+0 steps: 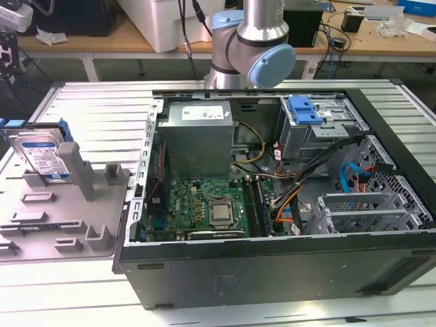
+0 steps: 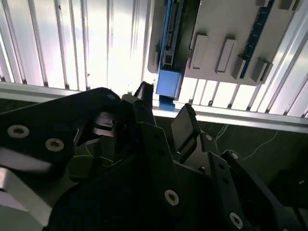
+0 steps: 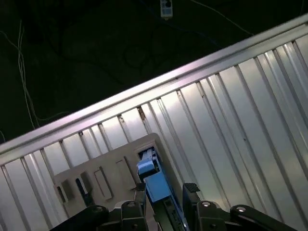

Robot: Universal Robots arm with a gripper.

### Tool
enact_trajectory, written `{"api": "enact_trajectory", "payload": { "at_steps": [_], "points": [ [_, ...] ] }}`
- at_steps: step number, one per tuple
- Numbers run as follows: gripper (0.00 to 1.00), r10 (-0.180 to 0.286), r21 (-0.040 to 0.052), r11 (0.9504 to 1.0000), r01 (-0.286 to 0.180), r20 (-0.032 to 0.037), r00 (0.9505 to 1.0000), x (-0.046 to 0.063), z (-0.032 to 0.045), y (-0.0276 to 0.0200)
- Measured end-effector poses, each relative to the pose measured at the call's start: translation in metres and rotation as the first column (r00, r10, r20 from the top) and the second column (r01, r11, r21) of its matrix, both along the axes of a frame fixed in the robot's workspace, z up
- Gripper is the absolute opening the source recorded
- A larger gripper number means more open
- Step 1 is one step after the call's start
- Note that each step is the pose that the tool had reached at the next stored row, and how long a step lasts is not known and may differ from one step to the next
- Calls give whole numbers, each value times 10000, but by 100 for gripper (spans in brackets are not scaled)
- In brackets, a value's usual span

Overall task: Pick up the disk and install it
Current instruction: 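Pick up the disk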

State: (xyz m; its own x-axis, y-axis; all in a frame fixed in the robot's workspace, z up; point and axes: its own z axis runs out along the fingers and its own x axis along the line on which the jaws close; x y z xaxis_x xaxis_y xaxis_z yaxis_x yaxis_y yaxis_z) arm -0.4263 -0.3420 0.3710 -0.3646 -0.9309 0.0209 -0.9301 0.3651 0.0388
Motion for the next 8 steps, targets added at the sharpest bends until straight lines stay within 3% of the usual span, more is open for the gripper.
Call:
{"api": "enact_trajectory", "payload": {
  "at_steps": [2, 3, 5, 8],
  "points": [
    [44, 448, -16, 9990, -448, -6, 9990, 0, -4, 0],
    [44, 898, -36, 9960, -898, -17, 9960, 0, -9, 0],
    [44, 1321, -58, 9912, -1321, -32, 9912, 0, -13, 0],
    [44, 2019, -103, 9793, -2019, -61, 9794, 0, -22, 0]
  ]
}}
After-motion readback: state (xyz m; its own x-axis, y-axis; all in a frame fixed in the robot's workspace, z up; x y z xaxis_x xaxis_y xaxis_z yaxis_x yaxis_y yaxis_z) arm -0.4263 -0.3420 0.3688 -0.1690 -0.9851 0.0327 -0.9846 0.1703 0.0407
